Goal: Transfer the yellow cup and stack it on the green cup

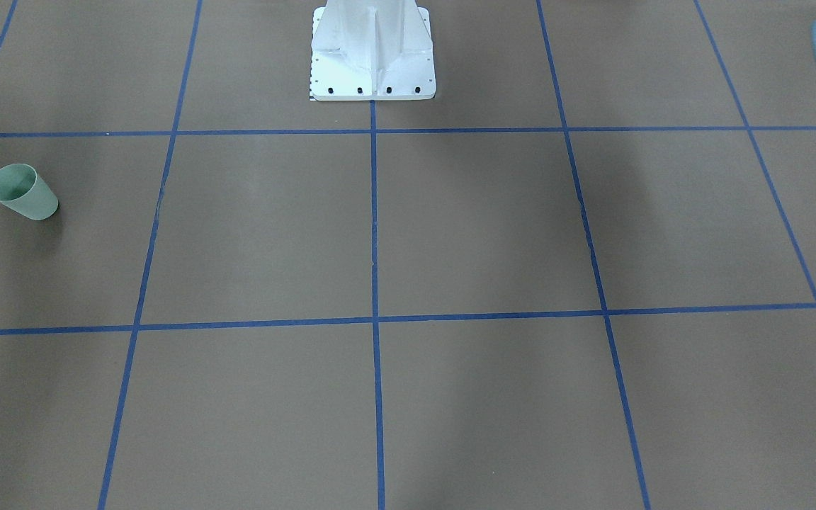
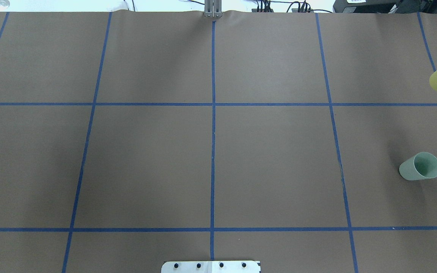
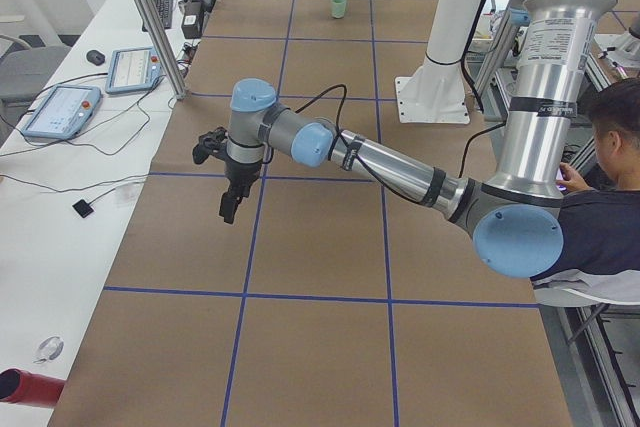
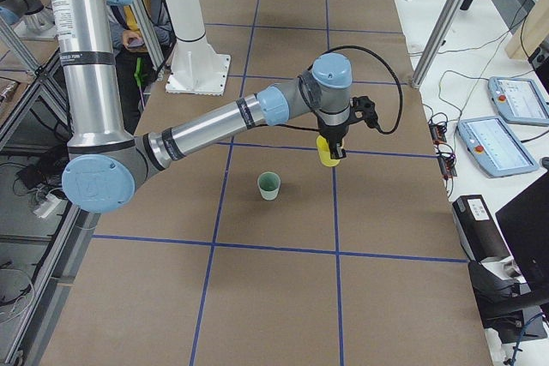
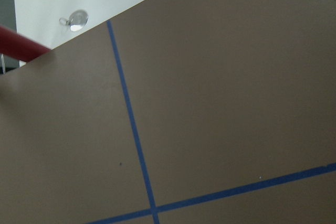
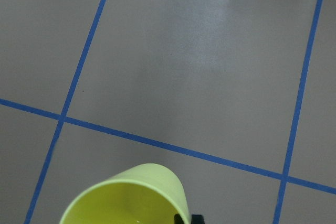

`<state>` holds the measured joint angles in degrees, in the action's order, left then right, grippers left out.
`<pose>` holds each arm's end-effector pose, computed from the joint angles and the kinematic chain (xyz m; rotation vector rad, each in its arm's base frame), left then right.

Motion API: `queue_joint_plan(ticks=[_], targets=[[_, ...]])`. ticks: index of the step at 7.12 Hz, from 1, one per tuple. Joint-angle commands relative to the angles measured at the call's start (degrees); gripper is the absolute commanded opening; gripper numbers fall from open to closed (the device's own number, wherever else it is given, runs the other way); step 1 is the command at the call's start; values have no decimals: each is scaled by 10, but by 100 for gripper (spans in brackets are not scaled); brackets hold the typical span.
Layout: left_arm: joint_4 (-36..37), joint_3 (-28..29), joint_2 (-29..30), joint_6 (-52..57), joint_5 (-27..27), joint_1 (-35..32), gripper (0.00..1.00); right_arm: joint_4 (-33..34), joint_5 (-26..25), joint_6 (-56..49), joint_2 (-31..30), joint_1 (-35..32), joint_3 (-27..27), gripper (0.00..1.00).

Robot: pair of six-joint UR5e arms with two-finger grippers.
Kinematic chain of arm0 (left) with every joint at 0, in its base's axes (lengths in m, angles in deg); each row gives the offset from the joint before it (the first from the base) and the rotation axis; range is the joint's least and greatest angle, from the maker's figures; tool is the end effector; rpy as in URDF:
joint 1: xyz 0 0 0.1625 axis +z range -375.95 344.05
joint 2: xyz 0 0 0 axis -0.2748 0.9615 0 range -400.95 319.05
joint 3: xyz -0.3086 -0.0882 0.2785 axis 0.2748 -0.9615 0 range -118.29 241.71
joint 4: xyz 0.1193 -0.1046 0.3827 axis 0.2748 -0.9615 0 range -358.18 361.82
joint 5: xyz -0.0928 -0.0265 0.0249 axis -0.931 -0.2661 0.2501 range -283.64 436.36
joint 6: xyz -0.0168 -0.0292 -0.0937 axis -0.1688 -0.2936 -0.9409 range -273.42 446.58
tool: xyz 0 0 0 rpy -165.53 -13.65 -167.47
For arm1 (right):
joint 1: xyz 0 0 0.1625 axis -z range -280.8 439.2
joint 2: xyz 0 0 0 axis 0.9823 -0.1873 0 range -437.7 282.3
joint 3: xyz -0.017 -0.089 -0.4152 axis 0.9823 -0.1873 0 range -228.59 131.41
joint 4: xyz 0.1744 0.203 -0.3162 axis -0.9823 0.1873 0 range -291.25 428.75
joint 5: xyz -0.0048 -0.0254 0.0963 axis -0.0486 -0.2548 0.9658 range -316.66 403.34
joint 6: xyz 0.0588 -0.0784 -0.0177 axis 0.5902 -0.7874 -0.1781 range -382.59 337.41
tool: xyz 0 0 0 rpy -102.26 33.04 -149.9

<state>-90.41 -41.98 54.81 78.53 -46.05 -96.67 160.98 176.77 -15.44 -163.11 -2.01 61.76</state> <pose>0.0076 -0.5420 0.4960 0.2798 0.6080 0.1277 -0.0138 -0.5135 0.4490 0.2698 -0.7932 -0.1769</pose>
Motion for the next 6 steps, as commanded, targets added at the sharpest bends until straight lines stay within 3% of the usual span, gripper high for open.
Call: queue_joint_plan(ticks=[1, 3, 5, 6], targets=[[15, 6, -68, 98, -48, -26, 100, 0, 12, 6, -31, 0, 32, 0], [34, 8, -103, 95, -72, -41, 100, -3, 44, 21, -75, 7, 51, 0], [57, 2, -102, 95, -72, -42, 100, -24, 34, 89, -104, 62, 66, 0], [57, 2, -102, 95, -72, -42, 100, -109, 34, 102, -165, 72, 66, 0]])
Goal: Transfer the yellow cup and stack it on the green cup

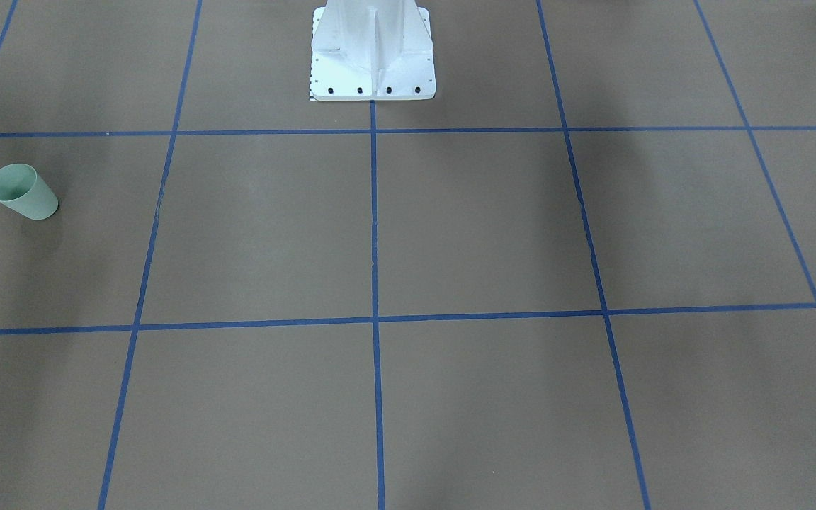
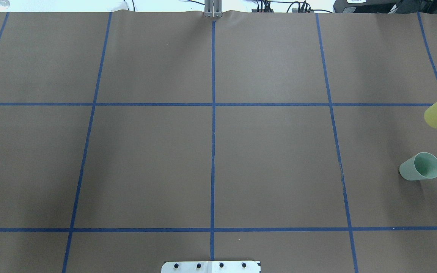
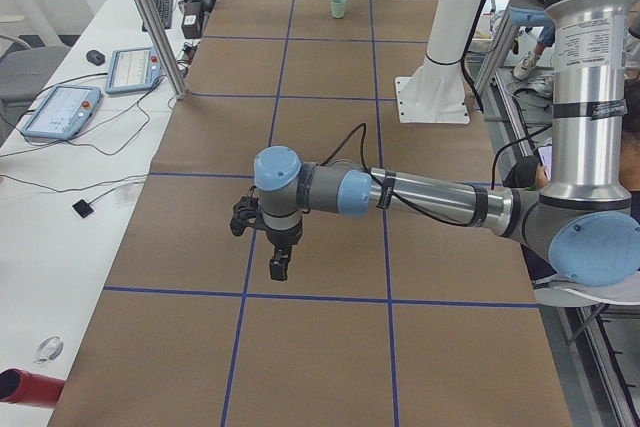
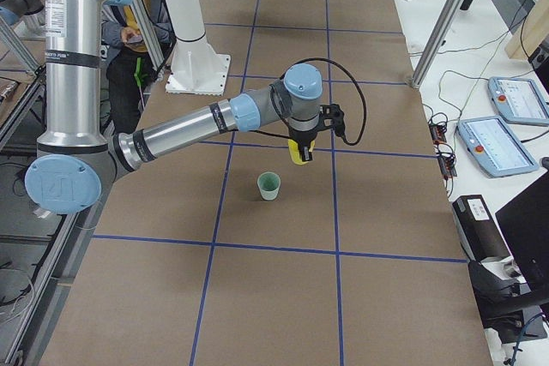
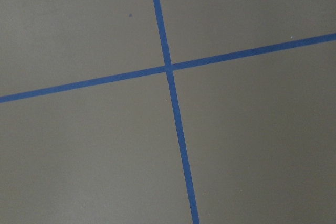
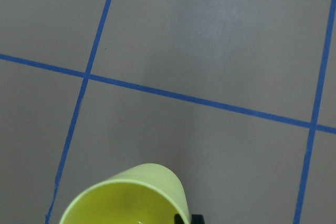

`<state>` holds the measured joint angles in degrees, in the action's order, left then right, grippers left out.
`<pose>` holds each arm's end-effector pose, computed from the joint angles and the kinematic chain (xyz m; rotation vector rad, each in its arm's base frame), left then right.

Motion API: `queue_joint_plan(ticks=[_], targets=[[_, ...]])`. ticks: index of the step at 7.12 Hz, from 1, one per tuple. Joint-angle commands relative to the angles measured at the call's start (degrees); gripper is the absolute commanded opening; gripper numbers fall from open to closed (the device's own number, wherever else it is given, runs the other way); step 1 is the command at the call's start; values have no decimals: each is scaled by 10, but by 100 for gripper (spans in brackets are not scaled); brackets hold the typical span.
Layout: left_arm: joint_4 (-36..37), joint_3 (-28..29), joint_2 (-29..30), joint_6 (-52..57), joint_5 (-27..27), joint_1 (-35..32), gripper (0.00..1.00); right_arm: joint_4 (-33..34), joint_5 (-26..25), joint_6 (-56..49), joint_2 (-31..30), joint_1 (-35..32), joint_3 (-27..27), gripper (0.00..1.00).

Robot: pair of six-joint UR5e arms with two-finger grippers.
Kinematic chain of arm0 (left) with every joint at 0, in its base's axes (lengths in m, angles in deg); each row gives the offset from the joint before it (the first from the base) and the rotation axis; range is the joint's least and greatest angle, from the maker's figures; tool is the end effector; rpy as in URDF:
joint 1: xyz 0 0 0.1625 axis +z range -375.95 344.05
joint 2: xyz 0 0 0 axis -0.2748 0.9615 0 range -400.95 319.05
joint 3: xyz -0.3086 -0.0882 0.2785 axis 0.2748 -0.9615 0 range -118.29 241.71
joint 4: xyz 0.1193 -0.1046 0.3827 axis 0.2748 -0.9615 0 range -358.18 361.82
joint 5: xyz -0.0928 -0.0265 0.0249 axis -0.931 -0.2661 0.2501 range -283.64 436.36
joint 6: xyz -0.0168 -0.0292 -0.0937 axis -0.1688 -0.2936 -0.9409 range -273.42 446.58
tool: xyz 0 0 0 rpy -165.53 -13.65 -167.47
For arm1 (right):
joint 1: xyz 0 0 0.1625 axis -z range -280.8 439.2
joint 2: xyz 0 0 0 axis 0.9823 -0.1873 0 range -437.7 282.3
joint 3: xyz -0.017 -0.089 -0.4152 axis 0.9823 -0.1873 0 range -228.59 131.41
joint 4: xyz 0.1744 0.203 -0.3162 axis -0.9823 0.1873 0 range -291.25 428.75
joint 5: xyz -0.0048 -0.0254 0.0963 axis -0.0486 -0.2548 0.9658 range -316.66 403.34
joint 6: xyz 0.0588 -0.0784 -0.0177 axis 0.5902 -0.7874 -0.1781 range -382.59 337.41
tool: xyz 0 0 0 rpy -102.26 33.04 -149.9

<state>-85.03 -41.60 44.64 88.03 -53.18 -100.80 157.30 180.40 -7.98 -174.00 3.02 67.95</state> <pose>-0.0282 -0.4661 0.5919 0.0740 0.6928 0.1452 -0.0462 -0.4408 0.4755 0.1467 -0.8739 -0.1424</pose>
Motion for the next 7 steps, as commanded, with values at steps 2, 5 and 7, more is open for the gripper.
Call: queue_joint_plan(ticks=[2, 5, 7], targets=[[3, -2, 0, 0, -2, 0, 100, -193, -6, 81, -131, 60, 3, 0], [3, -2, 0, 0, -2, 0, 100, -197, -38, 82, -139, 89, -10, 0], [1, -2, -1, 0, -2, 0, 100, -196, -38, 82, -137, 100, -11, 0]])
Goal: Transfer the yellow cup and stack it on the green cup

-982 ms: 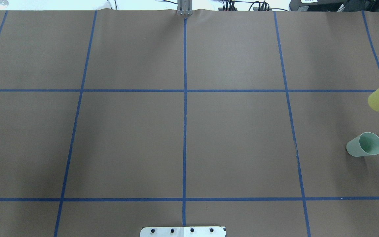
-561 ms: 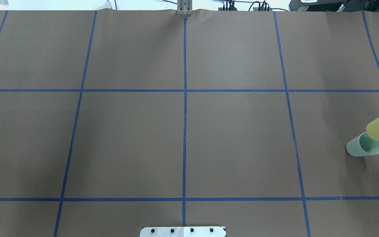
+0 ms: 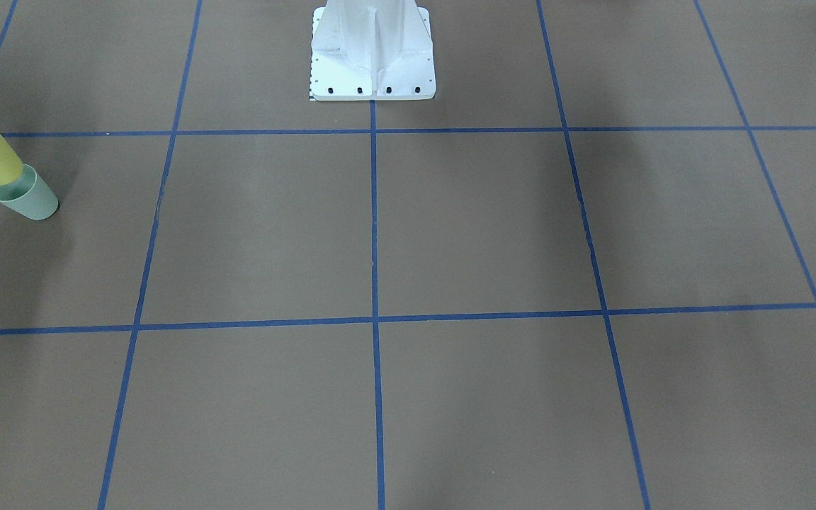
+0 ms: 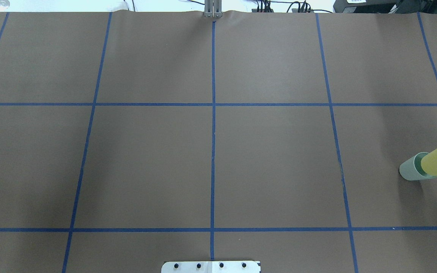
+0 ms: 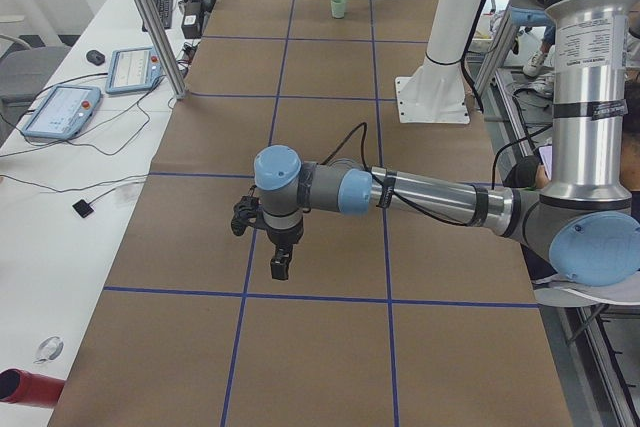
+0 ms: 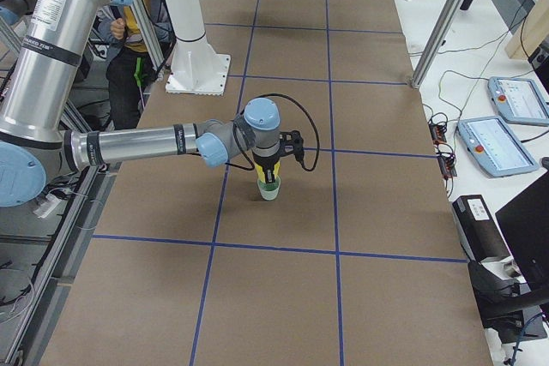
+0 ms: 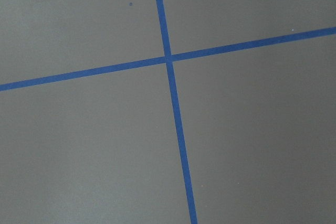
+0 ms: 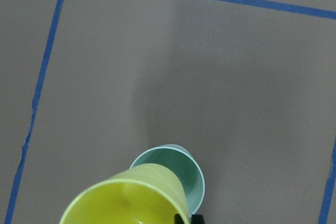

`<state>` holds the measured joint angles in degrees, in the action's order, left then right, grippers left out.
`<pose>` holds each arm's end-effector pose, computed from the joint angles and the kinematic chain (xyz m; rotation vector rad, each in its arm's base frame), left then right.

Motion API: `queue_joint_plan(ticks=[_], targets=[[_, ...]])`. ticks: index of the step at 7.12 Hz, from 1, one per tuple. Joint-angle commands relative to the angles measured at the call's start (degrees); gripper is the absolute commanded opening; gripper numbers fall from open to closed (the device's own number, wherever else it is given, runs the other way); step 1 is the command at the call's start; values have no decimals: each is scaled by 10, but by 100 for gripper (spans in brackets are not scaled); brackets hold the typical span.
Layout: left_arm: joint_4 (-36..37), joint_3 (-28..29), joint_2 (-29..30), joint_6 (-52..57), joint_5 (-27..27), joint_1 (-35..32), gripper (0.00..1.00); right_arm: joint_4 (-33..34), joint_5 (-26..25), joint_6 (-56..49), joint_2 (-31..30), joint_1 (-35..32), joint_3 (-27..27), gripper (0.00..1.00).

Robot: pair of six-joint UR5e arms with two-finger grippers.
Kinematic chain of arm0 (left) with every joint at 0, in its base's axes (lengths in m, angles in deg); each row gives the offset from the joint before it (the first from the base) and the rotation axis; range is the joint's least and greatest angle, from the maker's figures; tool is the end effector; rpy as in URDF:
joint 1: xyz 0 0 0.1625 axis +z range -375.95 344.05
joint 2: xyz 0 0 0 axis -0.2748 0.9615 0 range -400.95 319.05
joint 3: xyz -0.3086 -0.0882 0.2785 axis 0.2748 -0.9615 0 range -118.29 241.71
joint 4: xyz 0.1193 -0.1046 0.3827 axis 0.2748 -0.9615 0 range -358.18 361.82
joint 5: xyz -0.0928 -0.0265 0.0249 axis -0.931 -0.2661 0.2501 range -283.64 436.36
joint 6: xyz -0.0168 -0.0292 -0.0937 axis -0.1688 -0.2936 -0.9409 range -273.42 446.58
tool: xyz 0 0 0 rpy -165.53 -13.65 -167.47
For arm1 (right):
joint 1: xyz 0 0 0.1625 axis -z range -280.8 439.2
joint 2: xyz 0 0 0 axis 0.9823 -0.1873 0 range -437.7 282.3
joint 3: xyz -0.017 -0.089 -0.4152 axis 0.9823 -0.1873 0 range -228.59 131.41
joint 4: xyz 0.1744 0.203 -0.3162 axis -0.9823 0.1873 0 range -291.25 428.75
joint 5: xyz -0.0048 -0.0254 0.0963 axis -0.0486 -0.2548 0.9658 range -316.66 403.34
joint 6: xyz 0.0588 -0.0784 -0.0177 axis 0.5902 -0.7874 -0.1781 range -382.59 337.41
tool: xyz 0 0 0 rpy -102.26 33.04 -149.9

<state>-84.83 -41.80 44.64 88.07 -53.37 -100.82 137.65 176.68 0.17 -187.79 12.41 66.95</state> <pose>-0.0281 -0.4658 0.5904 0.0742 0.6961 0.1457 -0.0845 -0.3620 0.5447 0.1159 -0.8558 -0.1824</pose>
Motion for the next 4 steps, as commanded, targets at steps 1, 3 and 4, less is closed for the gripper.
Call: queue_joint_plan(ticks=[1, 3, 4], targets=[[-2, 1, -1, -1, 1, 0, 100, -1, -2, 0, 3, 8, -5, 0], [-3, 2, -1, -1, 1, 1, 100, -1, -13, 0, 6, 9, -10, 0], [-3, 3, -1, 0, 1, 0, 100, -1, -14, 0, 7, 9, -11, 0]])
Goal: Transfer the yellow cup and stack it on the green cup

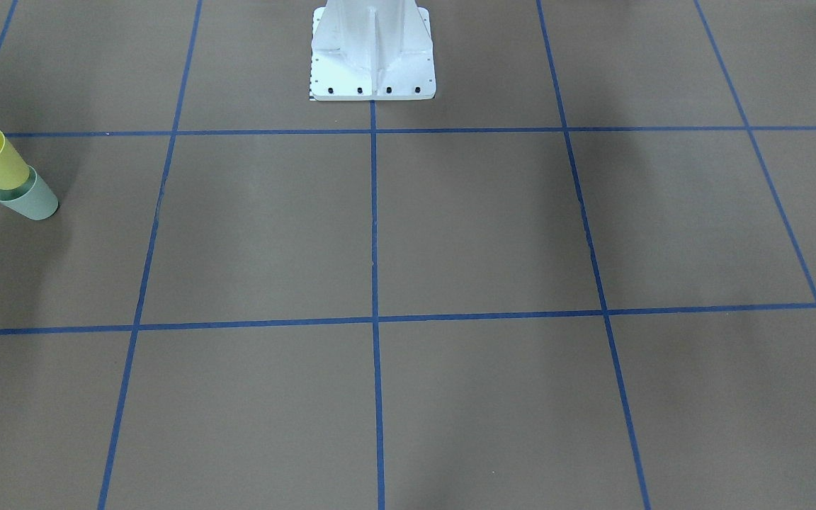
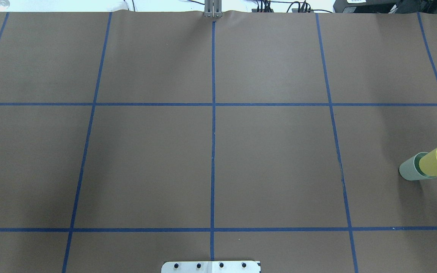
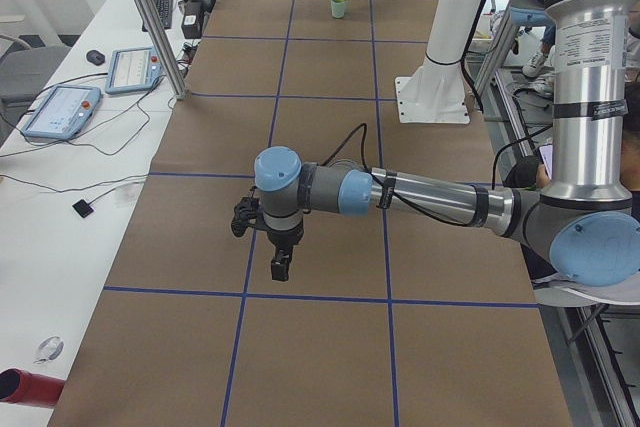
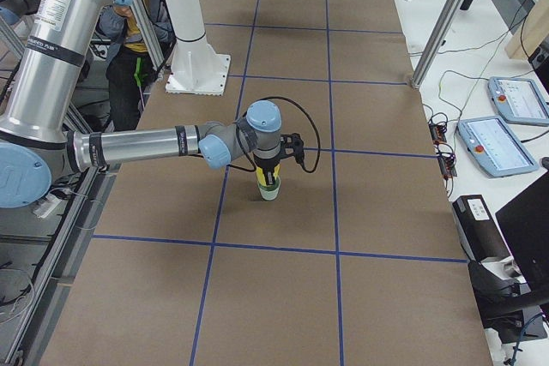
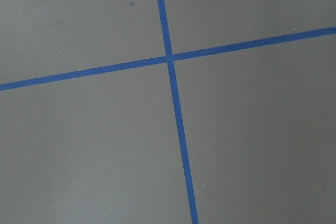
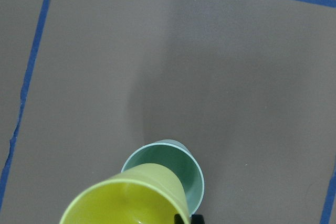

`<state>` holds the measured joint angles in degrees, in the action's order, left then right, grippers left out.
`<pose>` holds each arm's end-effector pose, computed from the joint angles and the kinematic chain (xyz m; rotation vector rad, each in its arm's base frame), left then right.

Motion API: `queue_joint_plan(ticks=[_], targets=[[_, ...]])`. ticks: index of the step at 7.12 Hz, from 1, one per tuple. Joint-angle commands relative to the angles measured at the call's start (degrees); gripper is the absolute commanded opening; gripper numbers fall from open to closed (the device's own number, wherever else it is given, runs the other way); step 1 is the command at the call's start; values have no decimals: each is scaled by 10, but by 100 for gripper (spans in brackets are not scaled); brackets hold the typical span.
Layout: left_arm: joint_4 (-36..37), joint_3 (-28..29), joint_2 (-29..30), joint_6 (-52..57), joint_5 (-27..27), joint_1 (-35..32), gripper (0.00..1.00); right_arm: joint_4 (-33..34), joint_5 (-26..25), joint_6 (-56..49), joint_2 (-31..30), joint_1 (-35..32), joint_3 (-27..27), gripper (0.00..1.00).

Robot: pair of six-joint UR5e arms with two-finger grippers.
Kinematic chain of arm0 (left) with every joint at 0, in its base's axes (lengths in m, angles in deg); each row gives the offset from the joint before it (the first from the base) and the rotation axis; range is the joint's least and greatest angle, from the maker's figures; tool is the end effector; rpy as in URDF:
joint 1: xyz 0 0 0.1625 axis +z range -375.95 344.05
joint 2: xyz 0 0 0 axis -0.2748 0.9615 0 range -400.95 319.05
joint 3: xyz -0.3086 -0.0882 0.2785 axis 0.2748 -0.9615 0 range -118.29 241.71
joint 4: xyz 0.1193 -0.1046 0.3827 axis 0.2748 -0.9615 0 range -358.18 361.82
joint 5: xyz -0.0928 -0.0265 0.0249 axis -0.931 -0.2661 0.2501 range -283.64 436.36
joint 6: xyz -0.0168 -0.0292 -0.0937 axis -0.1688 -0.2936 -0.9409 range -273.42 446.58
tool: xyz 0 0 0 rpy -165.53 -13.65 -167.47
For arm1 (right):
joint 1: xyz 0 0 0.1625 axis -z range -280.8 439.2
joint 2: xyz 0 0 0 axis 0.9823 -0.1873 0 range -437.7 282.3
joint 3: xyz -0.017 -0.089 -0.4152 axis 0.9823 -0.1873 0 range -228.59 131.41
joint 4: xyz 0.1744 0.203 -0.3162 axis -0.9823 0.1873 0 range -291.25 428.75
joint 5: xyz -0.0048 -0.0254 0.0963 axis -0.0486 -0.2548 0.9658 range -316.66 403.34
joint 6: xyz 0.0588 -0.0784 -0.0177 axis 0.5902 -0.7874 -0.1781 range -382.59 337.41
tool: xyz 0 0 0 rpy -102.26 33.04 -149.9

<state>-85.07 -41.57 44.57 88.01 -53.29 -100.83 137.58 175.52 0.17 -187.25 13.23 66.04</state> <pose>-0.0283 -0.4656 0.5926 0.0730 0.6947 0.1441 -0.0902 -0.3654 0.5504 0.1141 -0.8374 -0.1892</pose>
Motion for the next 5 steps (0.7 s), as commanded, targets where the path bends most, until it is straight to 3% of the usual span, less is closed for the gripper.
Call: queue_joint_plan(ticks=[1, 5], targets=[[-1, 1, 0, 0, 0, 0, 100, 0, -3, 0, 3, 1, -2, 0], [-1, -1, -1, 1, 0, 0, 100, 0, -3, -2, 26, 3, -24, 0]])
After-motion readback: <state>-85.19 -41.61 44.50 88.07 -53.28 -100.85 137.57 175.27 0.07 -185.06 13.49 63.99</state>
